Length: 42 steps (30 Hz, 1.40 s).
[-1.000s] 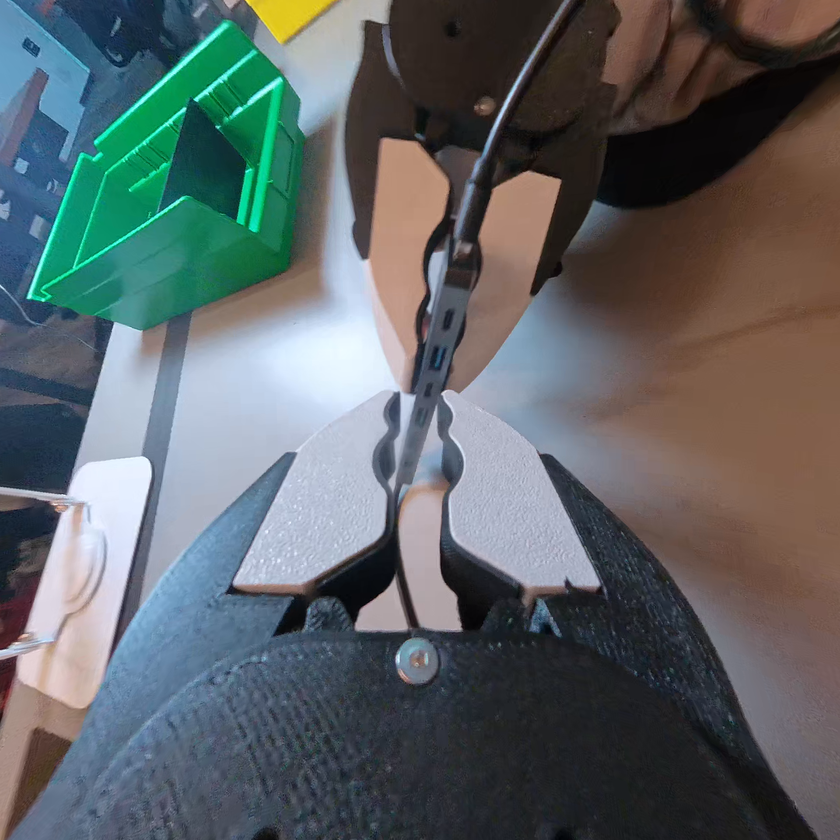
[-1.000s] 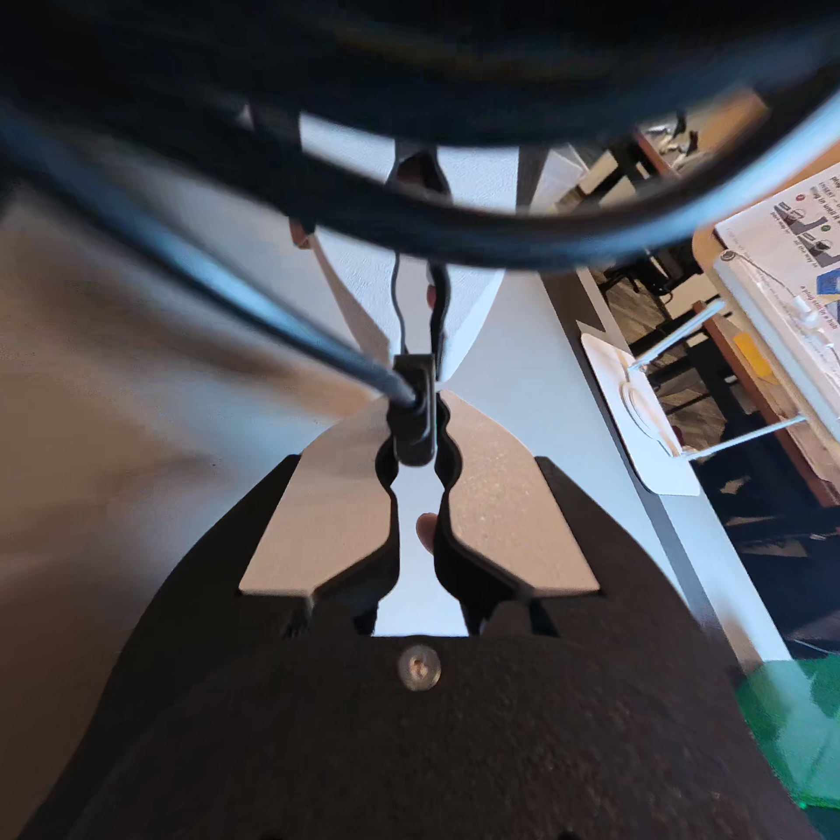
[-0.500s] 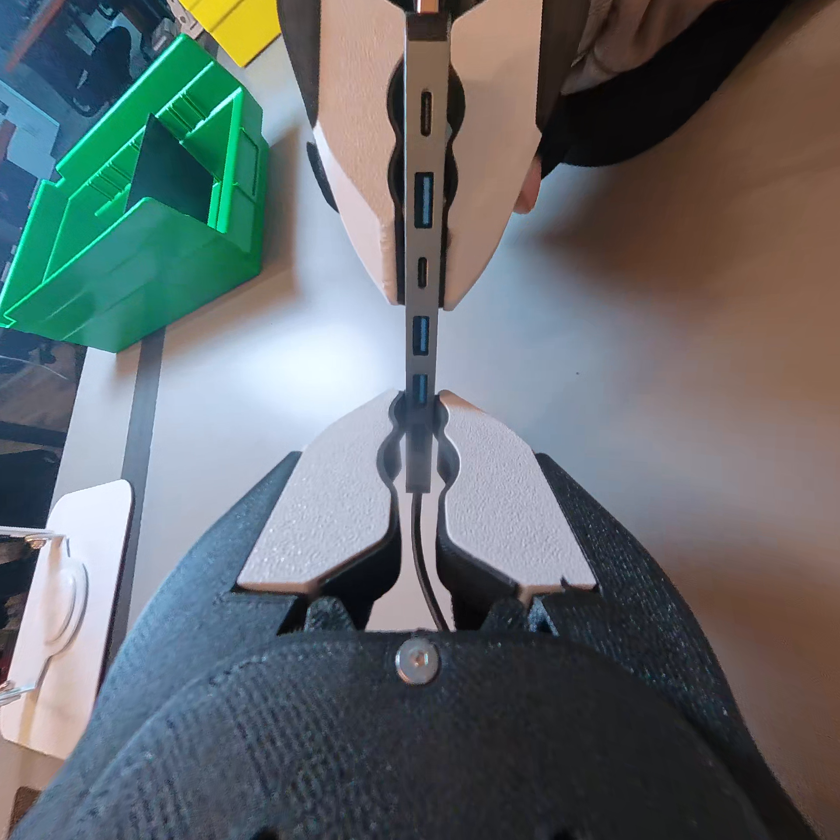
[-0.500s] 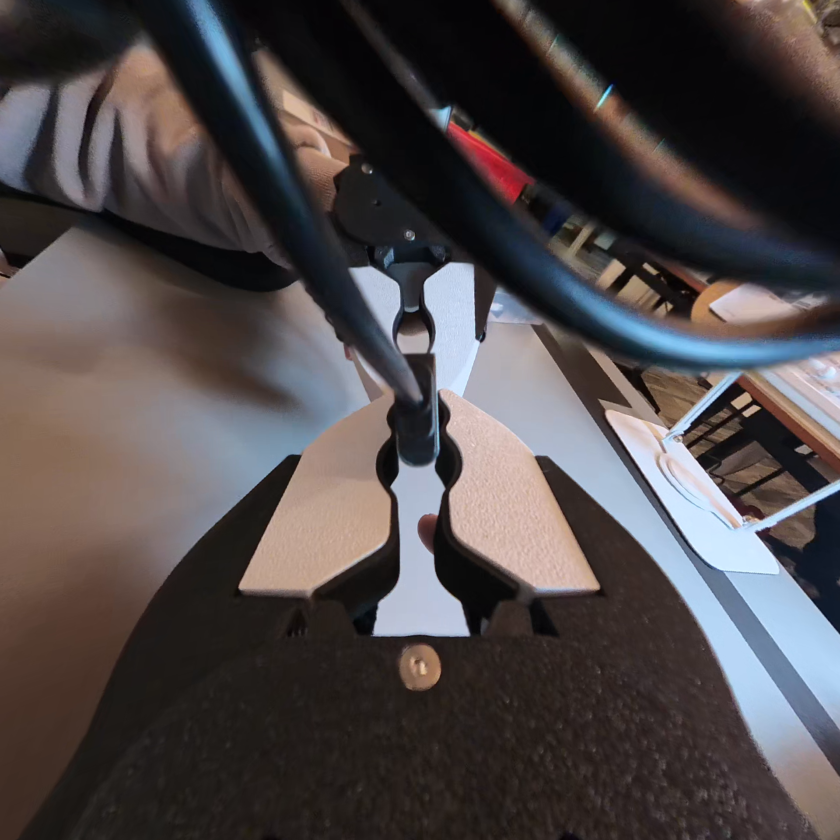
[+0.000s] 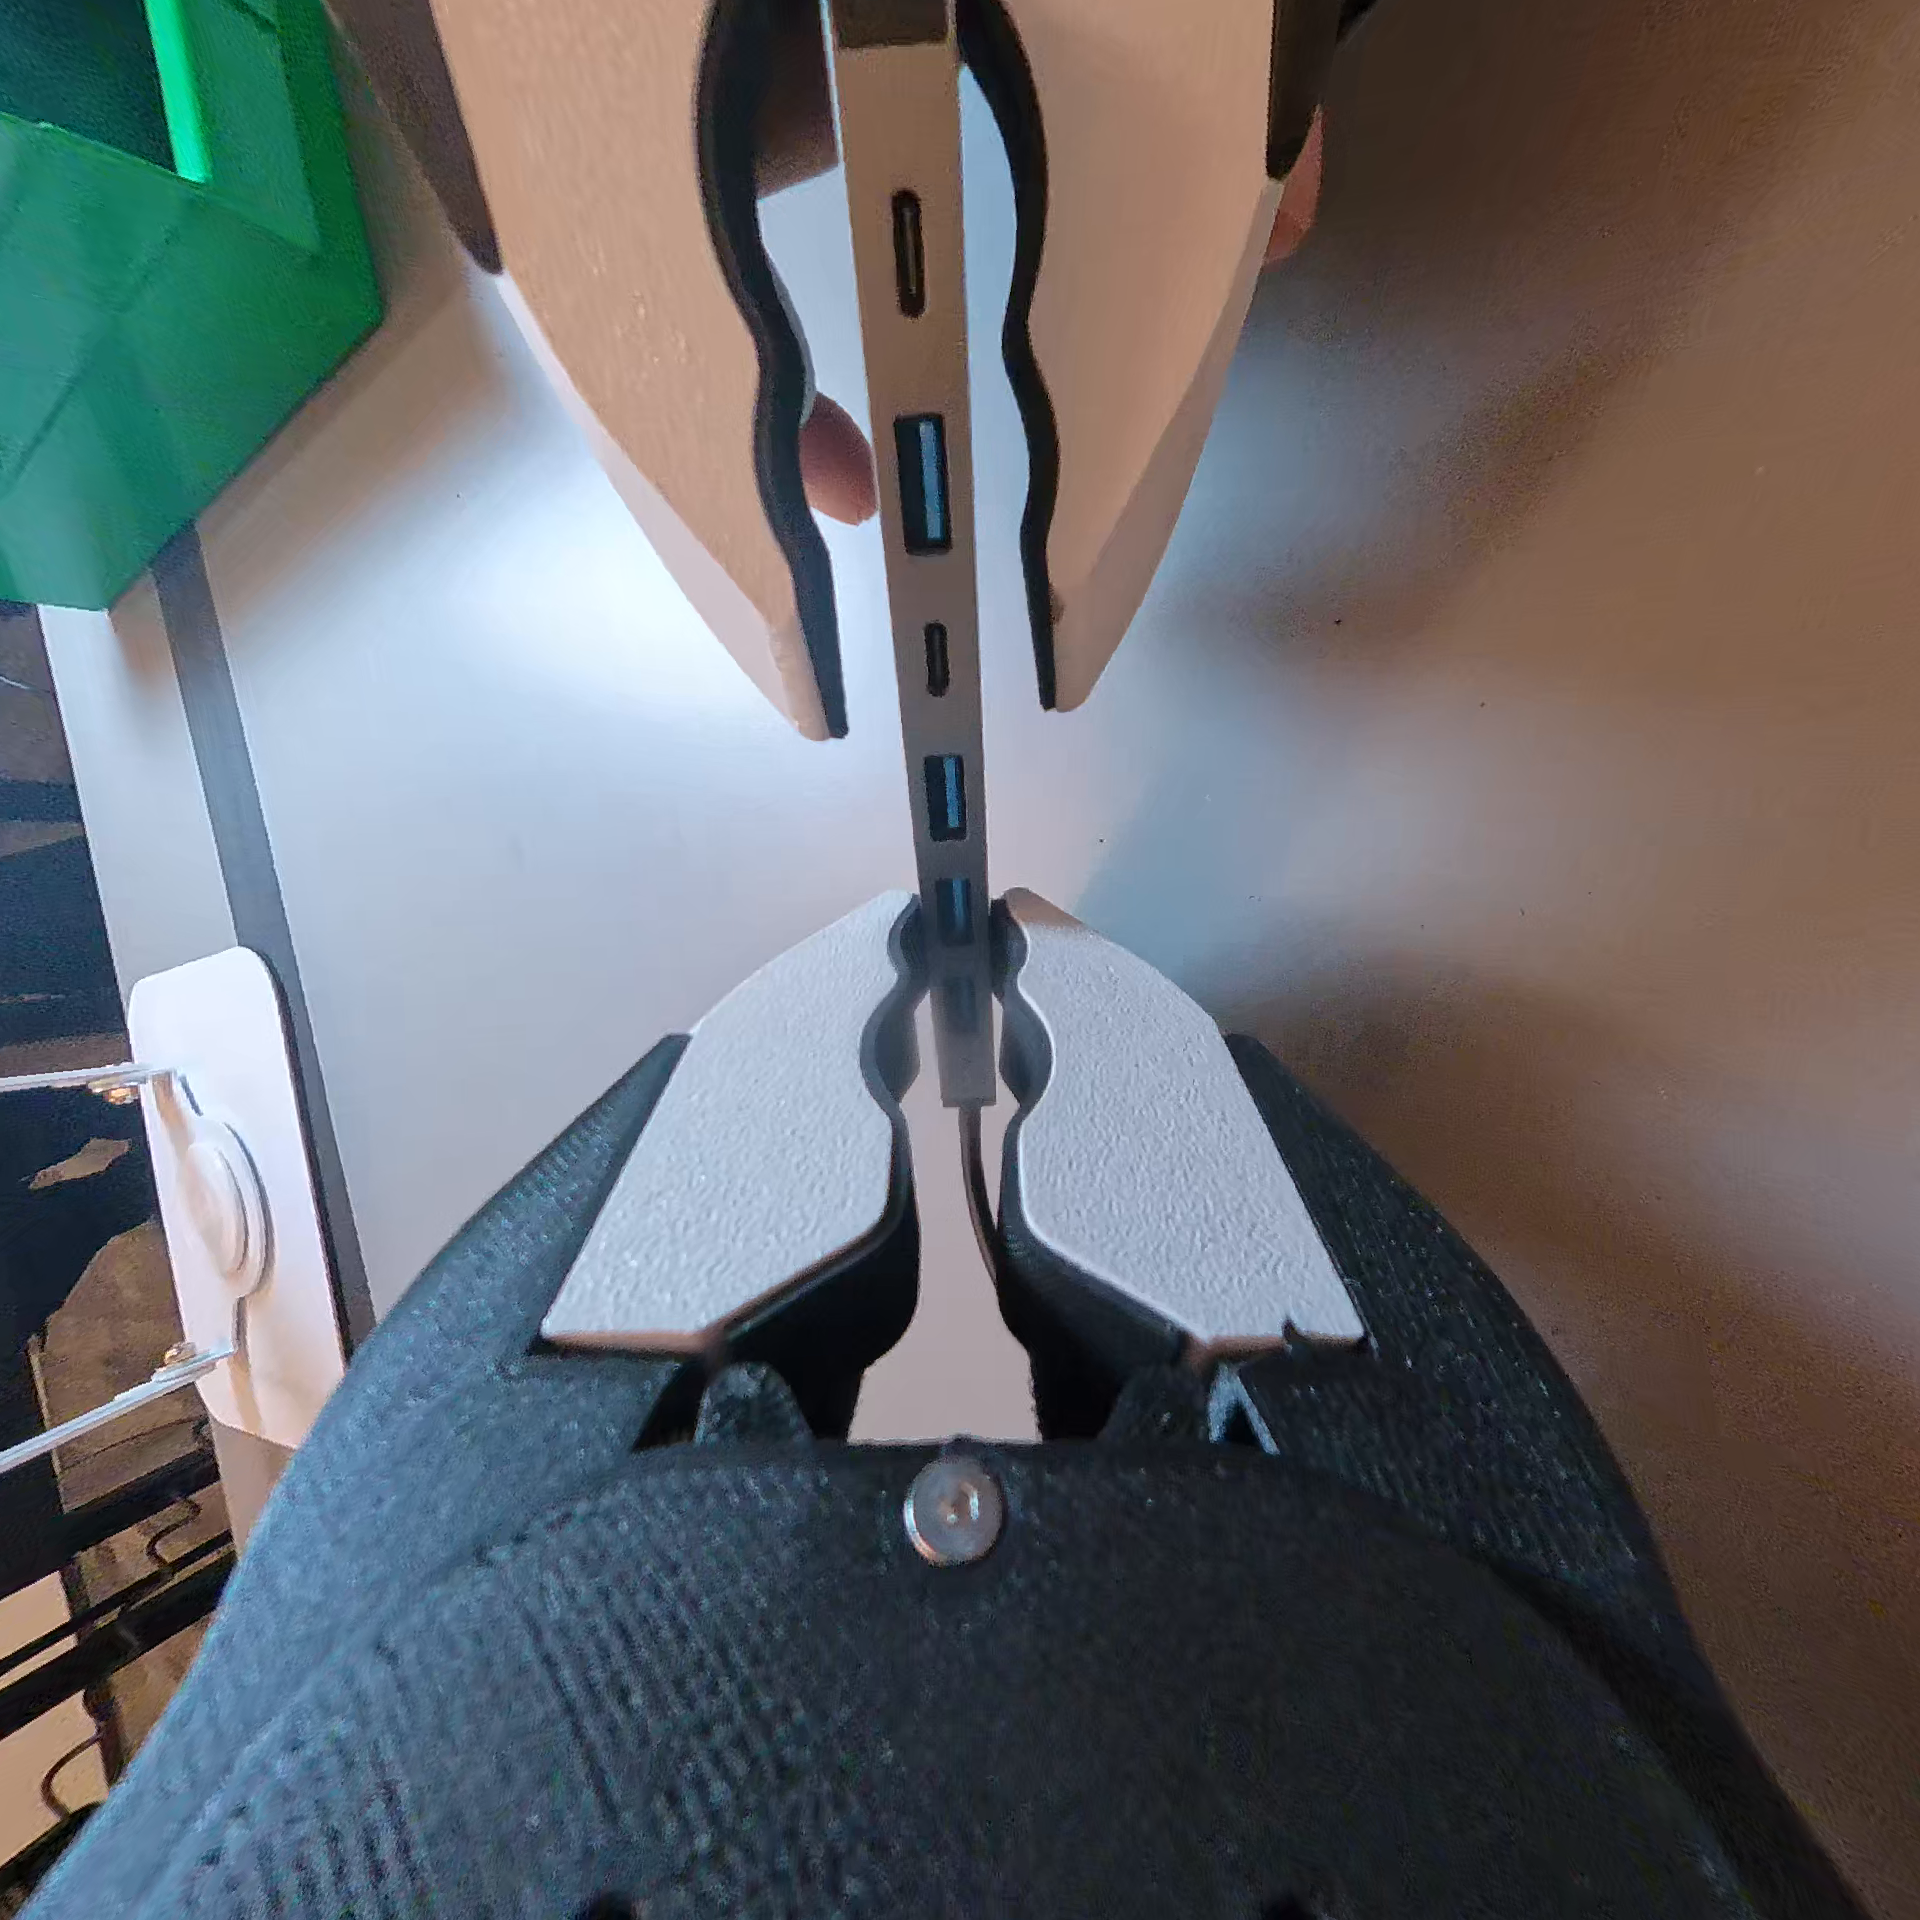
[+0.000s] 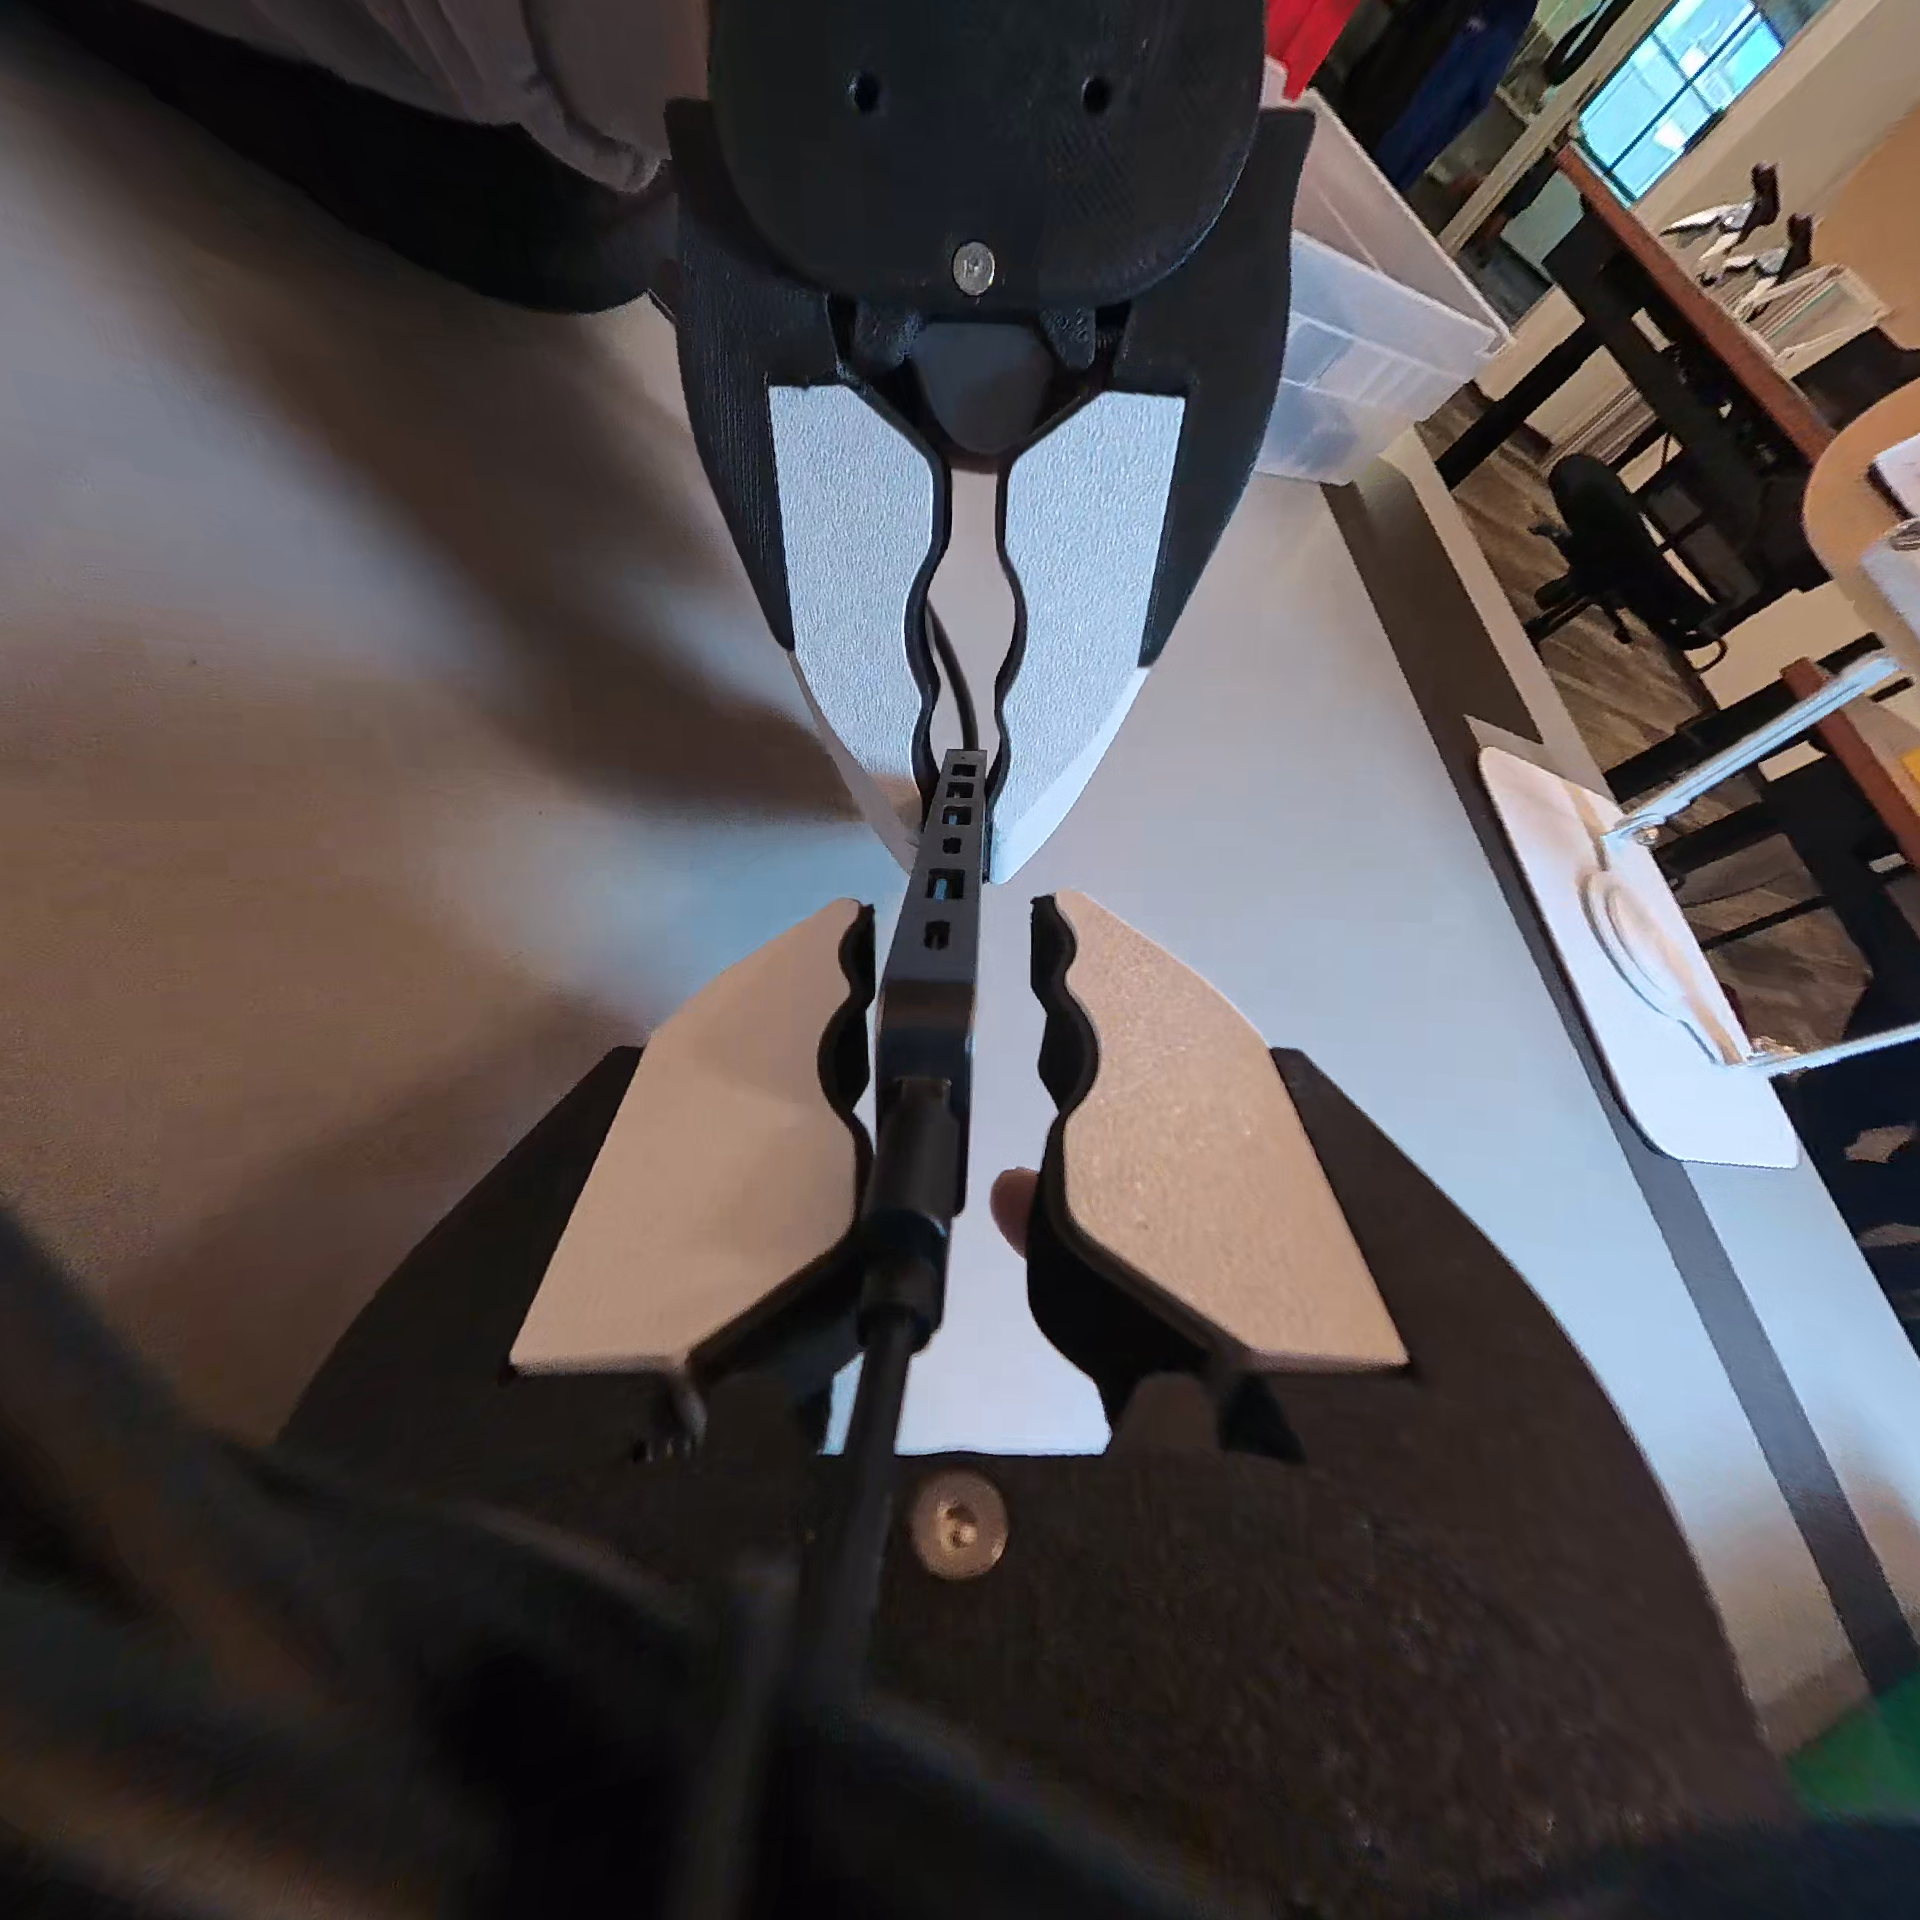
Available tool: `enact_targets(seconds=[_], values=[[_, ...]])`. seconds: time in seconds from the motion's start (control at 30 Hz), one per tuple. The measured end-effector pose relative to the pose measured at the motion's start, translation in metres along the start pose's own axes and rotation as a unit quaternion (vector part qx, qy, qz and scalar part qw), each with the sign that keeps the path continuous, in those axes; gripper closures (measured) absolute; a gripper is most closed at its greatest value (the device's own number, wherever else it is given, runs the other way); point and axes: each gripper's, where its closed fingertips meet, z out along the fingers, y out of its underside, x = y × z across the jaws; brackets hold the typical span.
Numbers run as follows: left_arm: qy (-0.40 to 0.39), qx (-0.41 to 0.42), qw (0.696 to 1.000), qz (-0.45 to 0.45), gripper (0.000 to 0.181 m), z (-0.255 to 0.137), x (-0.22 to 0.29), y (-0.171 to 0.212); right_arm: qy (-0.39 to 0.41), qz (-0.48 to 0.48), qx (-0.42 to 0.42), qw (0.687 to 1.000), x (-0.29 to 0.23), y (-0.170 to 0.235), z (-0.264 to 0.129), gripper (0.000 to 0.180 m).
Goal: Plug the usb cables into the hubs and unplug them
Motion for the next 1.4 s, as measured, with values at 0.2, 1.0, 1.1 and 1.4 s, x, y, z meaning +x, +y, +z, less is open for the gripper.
enact_targets(seconds=[0.2,1.0,1.1,1.4], values=[[-0.012,0.044,0.999,-0.006,0.169,-0.004,-0.006,-0.006,0.024,-0.031,-0.002,0.999,0.005,-0.002,-0.003,0.168],[-0.004,0.094,0.995,-0.037,0.169,-0.019,-0.013,-0.009,0.023,0.035,0.064,0.997,0.014,-0.012,-0.013,0.16],[-0.002,0.077,0.996,-0.033,0.169,-0.016,-0.011,-0.007,0.01,0.039,0.068,0.997,0.01,-0.014,-0.011,0.154],[0.009,0.079,0.996,-0.028,0.169,-0.009,-0.005,-0.008,0.009,0.039,0.084,0.996,0.006,-0.022,-0.01,0.152]])
